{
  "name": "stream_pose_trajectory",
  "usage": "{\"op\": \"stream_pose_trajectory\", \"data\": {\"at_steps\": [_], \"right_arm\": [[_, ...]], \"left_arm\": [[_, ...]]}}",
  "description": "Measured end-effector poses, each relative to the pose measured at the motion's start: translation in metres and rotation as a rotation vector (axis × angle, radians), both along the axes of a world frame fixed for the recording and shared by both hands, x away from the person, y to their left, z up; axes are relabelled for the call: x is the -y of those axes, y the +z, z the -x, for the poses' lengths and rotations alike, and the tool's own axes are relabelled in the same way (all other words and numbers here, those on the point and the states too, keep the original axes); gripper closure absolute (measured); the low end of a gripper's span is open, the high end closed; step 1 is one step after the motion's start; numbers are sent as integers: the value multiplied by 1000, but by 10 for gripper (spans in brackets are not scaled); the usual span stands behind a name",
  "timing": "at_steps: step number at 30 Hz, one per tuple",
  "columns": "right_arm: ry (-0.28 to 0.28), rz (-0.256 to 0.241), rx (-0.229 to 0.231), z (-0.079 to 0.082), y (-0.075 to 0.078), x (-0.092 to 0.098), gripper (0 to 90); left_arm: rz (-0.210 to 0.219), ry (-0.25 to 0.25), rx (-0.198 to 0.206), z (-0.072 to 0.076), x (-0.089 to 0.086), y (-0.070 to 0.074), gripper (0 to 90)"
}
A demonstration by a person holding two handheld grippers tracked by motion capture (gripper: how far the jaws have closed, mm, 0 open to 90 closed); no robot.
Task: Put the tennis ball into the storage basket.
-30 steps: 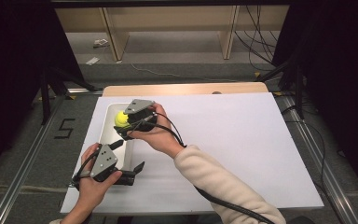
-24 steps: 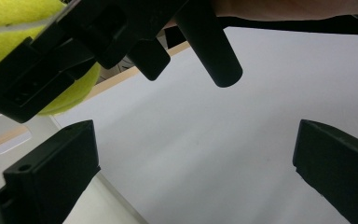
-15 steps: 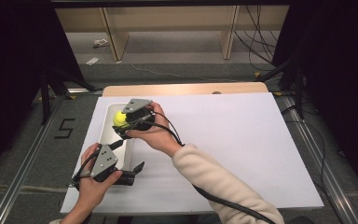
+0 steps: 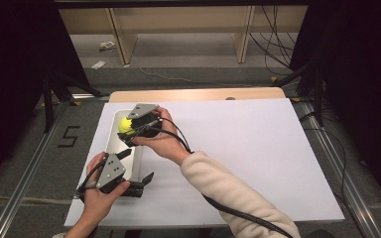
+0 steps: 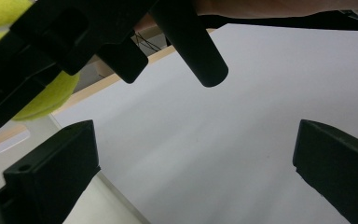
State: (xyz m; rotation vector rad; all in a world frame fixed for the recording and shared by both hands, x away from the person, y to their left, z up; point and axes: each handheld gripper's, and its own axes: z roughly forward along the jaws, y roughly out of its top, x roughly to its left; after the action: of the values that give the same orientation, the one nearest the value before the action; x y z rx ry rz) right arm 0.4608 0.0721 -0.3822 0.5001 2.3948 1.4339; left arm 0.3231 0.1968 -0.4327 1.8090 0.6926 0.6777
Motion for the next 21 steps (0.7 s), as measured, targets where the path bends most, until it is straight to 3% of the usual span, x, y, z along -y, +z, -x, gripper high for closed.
{"op": "stream_pose_trajectory", "data": {"at_steps": [21], "right_arm": [[14,9,-12,-5,-2,-8,271]], "left_arm": [[-8,-9,-1,0,1,0,0]]}}
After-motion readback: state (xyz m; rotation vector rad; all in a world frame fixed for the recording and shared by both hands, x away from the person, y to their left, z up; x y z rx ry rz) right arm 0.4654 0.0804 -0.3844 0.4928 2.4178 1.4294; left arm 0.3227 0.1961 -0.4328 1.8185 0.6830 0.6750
